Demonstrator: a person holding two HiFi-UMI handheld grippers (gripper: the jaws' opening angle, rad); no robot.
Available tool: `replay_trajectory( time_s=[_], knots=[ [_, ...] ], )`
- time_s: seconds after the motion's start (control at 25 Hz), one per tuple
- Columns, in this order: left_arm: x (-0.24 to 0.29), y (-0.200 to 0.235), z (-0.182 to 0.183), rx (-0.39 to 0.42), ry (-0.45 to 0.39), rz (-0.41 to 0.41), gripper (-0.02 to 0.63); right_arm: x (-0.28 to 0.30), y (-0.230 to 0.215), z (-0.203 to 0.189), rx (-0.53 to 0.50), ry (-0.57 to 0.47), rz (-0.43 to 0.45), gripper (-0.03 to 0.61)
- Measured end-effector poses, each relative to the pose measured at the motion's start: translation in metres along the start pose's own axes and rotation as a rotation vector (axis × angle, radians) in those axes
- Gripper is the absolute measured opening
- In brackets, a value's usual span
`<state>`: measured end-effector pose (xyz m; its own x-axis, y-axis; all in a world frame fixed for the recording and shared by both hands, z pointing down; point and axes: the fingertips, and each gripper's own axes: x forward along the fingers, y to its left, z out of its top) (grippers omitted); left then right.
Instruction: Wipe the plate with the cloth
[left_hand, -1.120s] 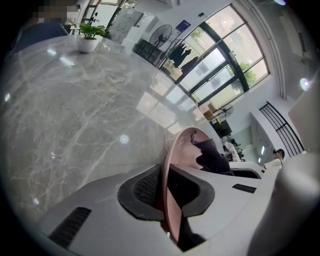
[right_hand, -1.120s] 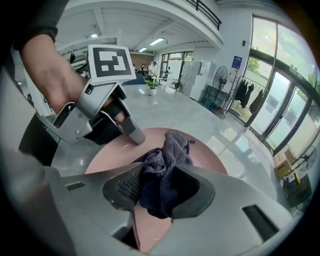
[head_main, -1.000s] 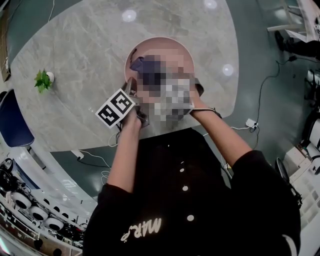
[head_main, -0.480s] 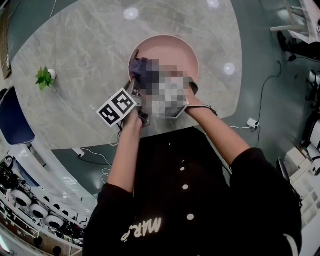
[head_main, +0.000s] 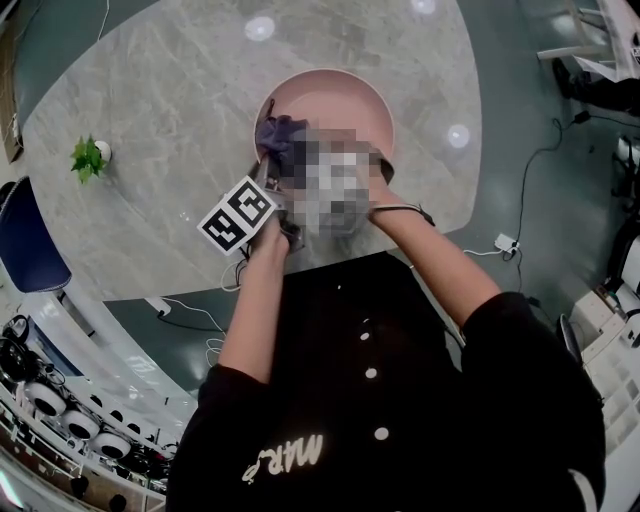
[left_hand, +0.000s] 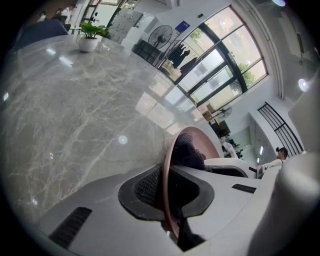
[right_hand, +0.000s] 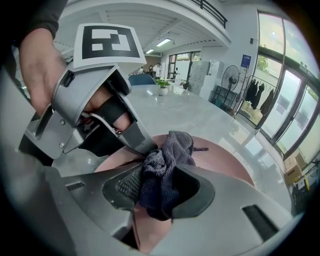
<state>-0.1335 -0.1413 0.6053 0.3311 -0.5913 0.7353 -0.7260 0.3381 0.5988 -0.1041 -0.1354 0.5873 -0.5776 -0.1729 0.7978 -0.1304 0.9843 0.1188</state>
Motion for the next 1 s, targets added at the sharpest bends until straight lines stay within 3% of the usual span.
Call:
replay_trajectory(
  time_s=[0.16,1.0],
  knots=[
    [0.0,0.0,0.0,-0.025,0.004,-0.012,0.04,-0.005,0.001,-0.007,-0.024,0.015,0.007,0.141],
    [-0.001,-0.001,-0.001,0.0,0.016,-0.016,0.04,-0.034,-0.005,-0.05,-0.045,0.108,0.014,0.141]
  ],
)
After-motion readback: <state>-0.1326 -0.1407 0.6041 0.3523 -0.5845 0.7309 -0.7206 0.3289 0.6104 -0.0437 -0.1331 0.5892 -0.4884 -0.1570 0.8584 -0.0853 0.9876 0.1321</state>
